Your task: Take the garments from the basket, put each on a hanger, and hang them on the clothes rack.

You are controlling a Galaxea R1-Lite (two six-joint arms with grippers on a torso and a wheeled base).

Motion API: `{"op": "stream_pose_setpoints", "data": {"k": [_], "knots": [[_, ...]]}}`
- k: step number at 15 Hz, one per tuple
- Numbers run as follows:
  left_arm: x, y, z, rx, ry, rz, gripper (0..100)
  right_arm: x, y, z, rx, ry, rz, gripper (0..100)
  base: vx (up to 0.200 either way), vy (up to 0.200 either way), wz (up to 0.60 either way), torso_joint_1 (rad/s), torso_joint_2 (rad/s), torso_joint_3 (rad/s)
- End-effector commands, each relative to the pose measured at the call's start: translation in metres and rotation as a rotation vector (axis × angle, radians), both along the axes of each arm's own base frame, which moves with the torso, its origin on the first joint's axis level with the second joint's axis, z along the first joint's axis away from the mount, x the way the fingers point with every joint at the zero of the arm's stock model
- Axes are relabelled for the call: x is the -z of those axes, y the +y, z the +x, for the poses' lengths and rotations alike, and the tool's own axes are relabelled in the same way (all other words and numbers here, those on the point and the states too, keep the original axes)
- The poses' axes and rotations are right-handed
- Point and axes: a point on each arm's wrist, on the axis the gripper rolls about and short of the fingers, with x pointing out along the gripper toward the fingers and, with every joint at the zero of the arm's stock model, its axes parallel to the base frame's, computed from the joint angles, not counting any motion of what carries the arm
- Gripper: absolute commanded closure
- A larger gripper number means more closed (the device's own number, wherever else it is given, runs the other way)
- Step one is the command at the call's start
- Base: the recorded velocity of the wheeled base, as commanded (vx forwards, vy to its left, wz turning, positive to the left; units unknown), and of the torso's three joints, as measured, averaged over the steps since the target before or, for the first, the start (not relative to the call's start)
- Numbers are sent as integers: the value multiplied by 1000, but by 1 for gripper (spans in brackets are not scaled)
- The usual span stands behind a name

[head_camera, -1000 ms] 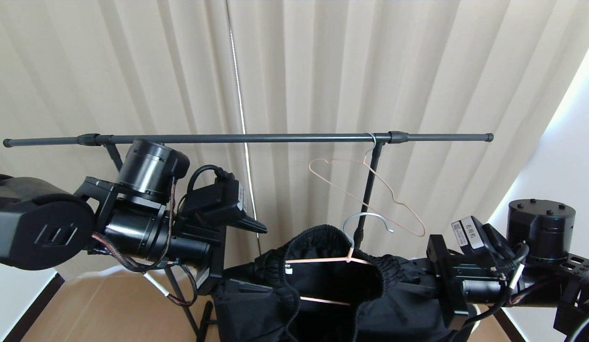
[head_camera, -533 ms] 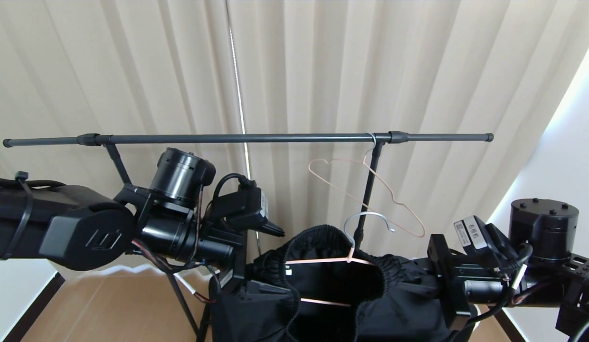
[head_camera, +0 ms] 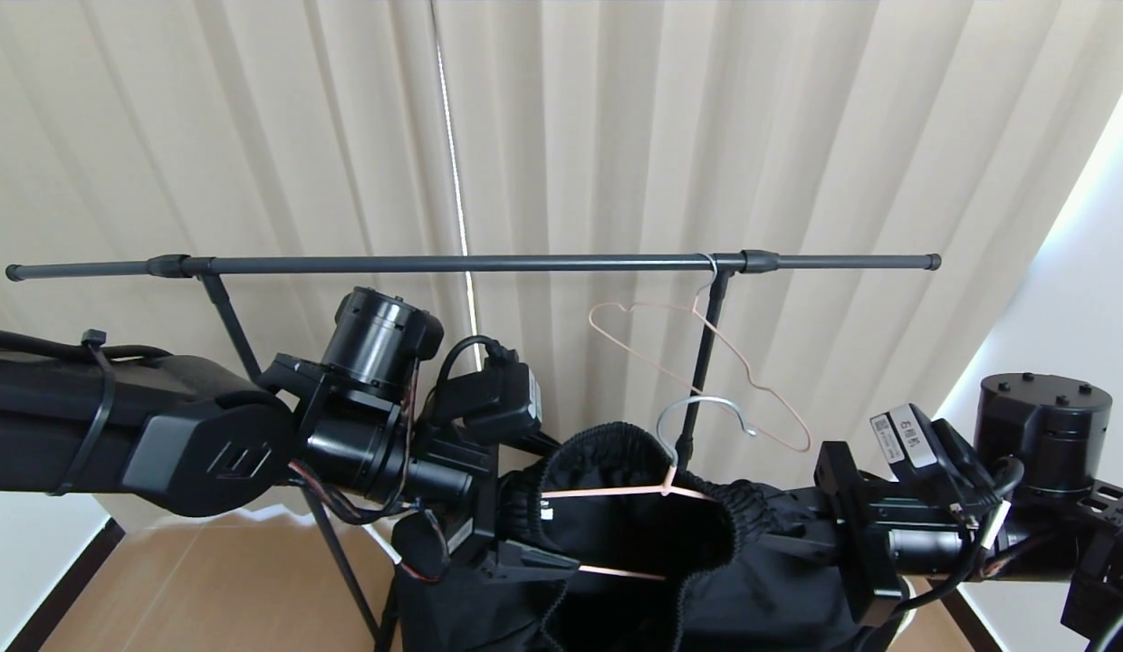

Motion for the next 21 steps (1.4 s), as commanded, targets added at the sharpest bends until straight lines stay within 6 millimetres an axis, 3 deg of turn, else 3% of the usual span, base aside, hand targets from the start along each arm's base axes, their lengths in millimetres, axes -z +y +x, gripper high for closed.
{"op": "stream_pose_setpoints", "data": {"k": [1,6,7,21], "knots": [[-1,-2,0,2,1,-2,0,-2,1,0,0,-5,11,100,0,0,0,0,0,0],[0,-1,-1,1,-3,-4,0,-4,1,0,3,-10,27,100,0,0,0,0,0,0],[-1,-1,0,1,-5,-5,100,-4,1,0,3,-10,27,100,0,0,0,0,0,0],[2,7,3,-31,-48,-32,100,-11,1,0,34,7,43,100,0,0,0,0,0,0]]}}
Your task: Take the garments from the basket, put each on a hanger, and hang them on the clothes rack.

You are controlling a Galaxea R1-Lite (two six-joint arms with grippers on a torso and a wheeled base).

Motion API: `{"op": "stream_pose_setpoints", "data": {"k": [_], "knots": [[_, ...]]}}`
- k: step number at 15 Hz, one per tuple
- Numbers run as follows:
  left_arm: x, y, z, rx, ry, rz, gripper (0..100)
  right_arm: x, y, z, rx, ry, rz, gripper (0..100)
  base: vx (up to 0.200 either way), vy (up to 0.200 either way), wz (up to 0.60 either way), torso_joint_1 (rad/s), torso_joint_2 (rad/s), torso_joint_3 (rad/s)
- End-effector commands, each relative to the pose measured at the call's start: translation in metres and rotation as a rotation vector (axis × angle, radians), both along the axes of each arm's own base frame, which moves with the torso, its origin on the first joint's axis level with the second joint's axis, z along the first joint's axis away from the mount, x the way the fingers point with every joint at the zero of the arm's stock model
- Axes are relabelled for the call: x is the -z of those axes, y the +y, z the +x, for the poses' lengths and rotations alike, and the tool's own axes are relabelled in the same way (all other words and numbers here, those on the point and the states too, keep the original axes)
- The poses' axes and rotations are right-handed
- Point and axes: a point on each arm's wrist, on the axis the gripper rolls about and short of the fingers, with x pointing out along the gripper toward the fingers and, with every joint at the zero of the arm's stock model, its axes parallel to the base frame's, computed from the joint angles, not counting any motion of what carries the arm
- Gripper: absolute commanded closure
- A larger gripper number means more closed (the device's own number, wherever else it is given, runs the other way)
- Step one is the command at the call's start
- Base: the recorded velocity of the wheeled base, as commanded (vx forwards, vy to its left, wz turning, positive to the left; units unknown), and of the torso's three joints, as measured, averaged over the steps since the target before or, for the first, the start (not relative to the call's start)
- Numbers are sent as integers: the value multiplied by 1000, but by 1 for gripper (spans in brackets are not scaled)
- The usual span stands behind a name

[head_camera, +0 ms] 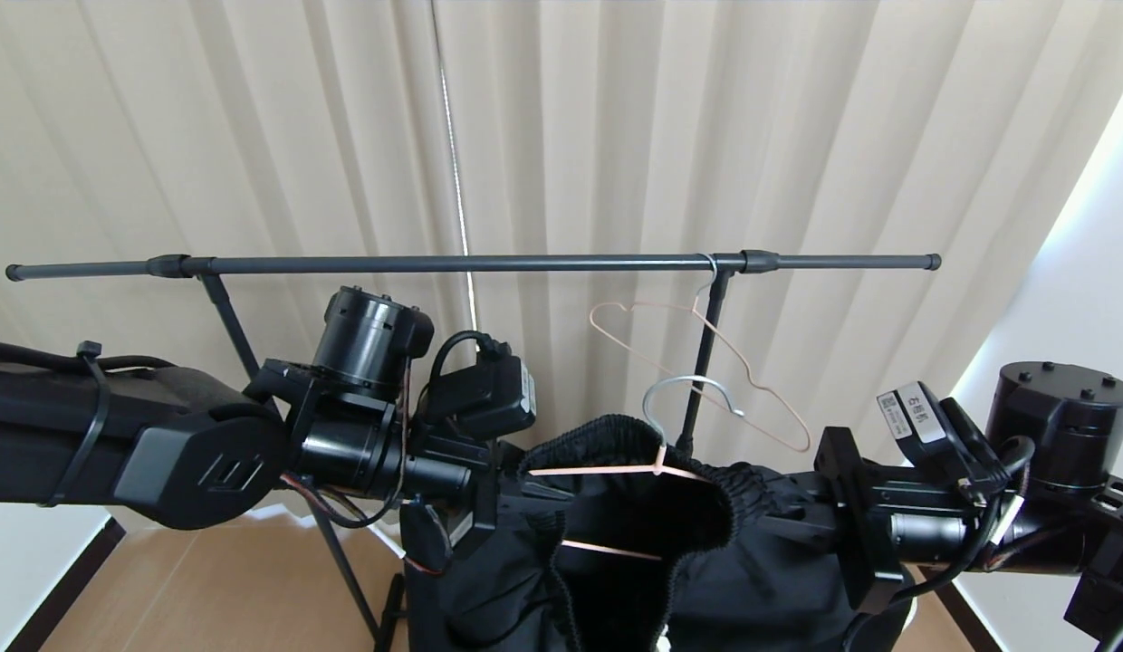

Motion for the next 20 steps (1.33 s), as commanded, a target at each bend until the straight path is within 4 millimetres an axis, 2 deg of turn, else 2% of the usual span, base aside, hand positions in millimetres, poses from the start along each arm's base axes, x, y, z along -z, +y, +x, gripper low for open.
{"op": "stream_pose_setpoints", "data": {"k": [1,2,6,10,15,20], "knots": [[2,3,0,-13,9,1,100,0,0,0,0,0,-1,100,0,0,0,0,0,0],[0,3,0,-23,21,-5,100,0,0,0,0,-3,0,0,0,0,0,0,0,0],[-8,11,4,-64,-11,-38,100,-1,-6,2,27,-8,1,0,0,0,0,0,0,0],[-18,27,2,-134,-1,-75,100,-3,-19,7,74,-12,7,0,0,0,0,0,0,0],[-22,42,1,-197,23,-89,100,-4,-24,8,75,-43,22,0,0,0,0,0,0,0],[-27,59,-2,-253,23,-100,100,-1,-38,20,142,-38,17,0,0,0,0,0,0,0]]}}
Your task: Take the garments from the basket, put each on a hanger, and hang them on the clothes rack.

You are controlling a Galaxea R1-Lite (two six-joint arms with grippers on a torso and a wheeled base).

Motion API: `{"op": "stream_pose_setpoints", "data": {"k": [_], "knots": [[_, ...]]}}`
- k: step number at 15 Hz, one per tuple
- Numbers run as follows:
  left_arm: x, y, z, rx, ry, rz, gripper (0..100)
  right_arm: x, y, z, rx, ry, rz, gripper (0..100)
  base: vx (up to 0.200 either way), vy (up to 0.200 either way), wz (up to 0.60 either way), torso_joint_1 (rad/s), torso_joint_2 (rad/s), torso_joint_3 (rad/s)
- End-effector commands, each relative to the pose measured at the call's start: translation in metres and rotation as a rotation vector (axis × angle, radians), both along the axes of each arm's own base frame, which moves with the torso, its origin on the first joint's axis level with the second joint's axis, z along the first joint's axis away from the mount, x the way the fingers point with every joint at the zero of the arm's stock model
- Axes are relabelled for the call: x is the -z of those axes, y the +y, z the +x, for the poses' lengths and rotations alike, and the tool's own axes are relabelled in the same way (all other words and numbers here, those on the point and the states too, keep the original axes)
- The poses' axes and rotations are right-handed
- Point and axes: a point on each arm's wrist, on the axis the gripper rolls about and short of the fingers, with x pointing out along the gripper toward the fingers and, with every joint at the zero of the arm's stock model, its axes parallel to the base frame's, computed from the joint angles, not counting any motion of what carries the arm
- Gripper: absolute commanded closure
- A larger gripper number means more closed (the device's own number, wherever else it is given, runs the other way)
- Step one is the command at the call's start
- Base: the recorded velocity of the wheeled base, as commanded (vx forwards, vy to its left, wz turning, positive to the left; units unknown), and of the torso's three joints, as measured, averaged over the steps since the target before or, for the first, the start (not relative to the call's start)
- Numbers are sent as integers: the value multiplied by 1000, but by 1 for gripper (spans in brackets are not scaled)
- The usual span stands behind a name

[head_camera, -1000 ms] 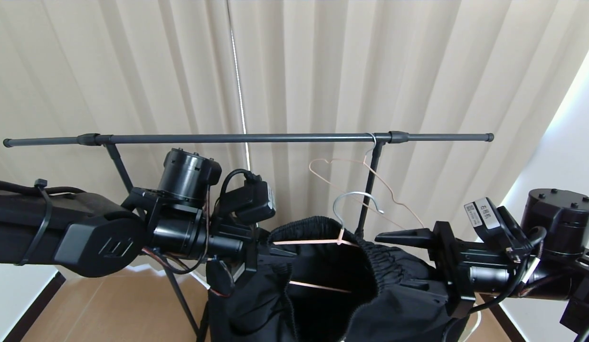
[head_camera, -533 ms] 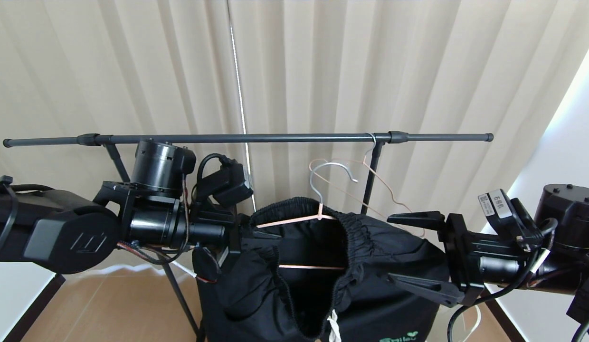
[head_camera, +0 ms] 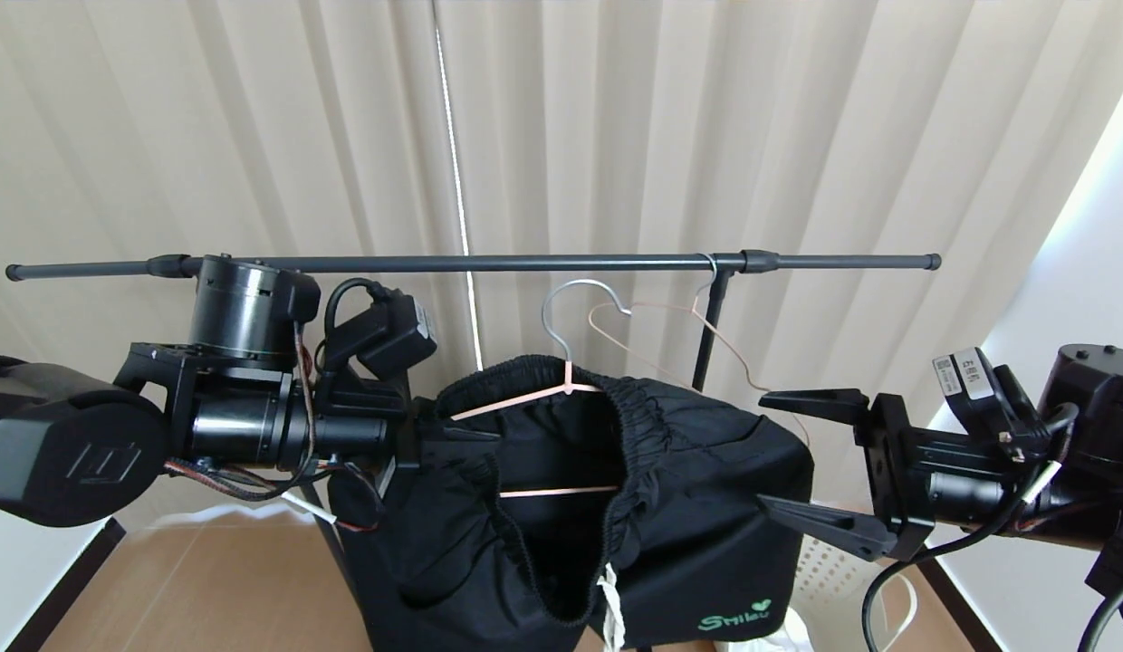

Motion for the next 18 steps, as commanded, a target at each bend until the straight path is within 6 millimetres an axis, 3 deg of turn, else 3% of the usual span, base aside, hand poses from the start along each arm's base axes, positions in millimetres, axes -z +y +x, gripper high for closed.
{"op": "stream_pose_setpoints", "data": {"k": [1,9,18], "knots": [[-4,5,-1,-15,-12,-5,100,6,-2,7,15,21,-6,0,0,0,0,0,0,0],[-13,13,-6,-47,-18,-27,100,38,-21,41,100,87,-36,0,0,0,0,0,0,0],[-16,20,-14,-68,-15,-36,100,57,-26,54,117,127,-52,0,0,0,0,0,0,0]]}}
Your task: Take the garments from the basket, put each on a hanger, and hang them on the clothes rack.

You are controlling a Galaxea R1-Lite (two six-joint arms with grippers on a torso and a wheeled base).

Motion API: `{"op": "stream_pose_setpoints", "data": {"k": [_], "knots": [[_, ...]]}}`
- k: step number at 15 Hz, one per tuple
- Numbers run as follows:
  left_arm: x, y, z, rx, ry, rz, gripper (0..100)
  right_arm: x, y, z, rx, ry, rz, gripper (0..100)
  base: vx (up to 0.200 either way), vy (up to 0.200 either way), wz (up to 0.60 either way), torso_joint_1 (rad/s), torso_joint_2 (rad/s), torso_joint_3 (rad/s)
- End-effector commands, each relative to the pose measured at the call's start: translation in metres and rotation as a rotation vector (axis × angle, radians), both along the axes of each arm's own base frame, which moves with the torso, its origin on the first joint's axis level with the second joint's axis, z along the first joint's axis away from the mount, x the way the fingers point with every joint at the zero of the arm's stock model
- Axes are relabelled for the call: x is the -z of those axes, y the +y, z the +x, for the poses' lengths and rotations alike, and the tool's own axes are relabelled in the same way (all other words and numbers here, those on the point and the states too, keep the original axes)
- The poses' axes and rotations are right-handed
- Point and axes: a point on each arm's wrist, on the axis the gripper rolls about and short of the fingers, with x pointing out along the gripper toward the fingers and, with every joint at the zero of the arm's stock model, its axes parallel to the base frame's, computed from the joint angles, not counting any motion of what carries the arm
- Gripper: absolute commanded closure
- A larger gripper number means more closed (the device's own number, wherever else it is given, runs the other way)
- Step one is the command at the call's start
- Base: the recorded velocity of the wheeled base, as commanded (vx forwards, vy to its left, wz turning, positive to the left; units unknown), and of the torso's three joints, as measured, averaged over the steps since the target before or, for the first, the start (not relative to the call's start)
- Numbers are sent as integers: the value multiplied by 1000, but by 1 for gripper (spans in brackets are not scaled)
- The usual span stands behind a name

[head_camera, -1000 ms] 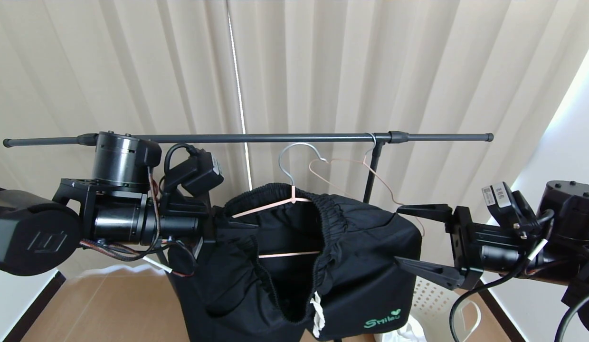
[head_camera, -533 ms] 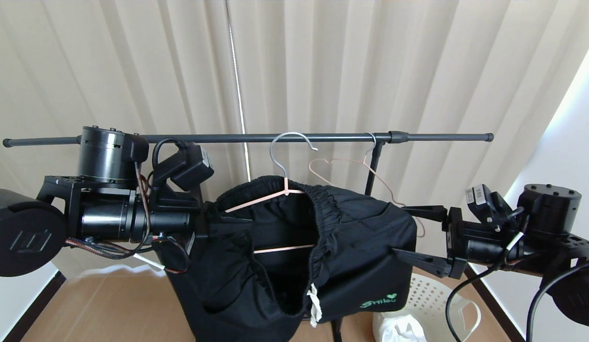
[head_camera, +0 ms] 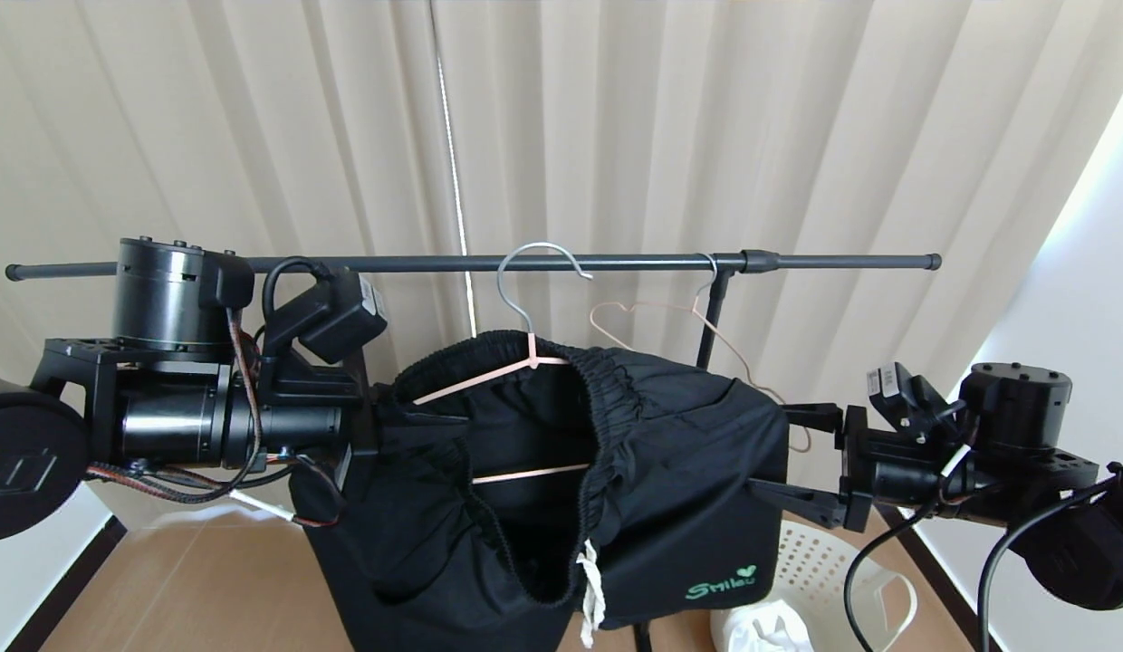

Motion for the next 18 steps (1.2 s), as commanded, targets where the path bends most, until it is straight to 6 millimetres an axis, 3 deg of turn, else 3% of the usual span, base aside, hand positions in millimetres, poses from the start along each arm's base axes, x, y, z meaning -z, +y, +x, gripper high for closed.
{"op": "stream_pose_setpoints", "data": {"k": [1,8,9,18], "knots": [[-1,0,0,-3,2,-5,100,7,0,3,0,19,-4,0,0,0,0,0,0,0],[-1,0,0,-11,19,-14,100,10,0,6,-2,14,-11,0,0,0,0,0,0,0],[0,0,0,-11,24,-13,100,10,0,6,0,12,-11,100,0,0,0,0,0,0],[5,1,-3,-11,40,-7,100,9,-7,16,25,5,-5,100,0,0,0,0,0,0]]}}
